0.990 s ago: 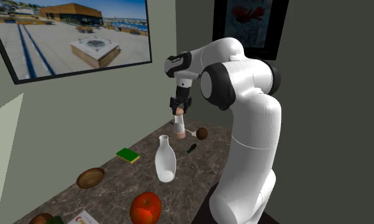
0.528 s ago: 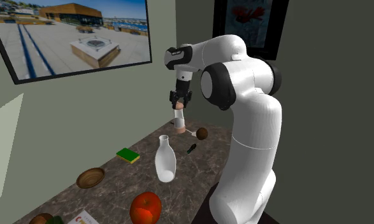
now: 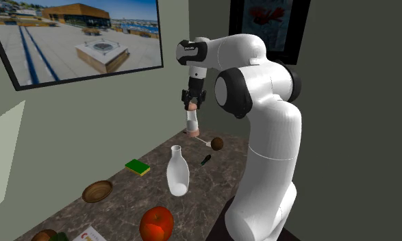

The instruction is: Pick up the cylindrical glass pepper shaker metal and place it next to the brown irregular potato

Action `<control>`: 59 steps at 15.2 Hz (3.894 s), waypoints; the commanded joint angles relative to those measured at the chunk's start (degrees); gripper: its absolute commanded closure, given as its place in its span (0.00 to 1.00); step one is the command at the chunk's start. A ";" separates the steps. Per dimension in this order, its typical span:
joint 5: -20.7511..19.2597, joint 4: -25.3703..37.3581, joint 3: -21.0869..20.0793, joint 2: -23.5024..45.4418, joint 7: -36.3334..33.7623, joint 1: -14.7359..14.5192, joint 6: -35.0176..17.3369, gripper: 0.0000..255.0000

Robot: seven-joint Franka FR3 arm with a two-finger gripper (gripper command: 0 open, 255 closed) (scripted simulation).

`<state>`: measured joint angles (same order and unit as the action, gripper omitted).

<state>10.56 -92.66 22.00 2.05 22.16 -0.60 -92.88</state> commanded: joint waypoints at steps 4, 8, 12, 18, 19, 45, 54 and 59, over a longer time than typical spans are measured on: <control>0.35 5.01 0.23 0.97 -0.23 0.30 4.15 1.00; 0.79 9.43 0.41 2.04 -0.46 0.59 7.59 1.00; 1.34 13.78 0.62 3.29 -0.62 0.95 10.81 1.00; -0.32 6.22 -3.60 -1.06 -8.95 -4.18 5.75 1.00; -0.47 5.30 -4.34 -1.51 -10.30 -4.92 5.01 1.00; -1.77 8.73 -20.26 9.01 -41.86 -22.05 -7.41 1.00; -3.67 24.60 -23.33 22.32 -51.47 -28.31 -6.15 1.00; -5.05 41.61 -24.25 34.15 -56.46 -32.13 -1.53 1.00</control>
<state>5.86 -56.42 -2.07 32.85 -33.10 -31.85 -96.26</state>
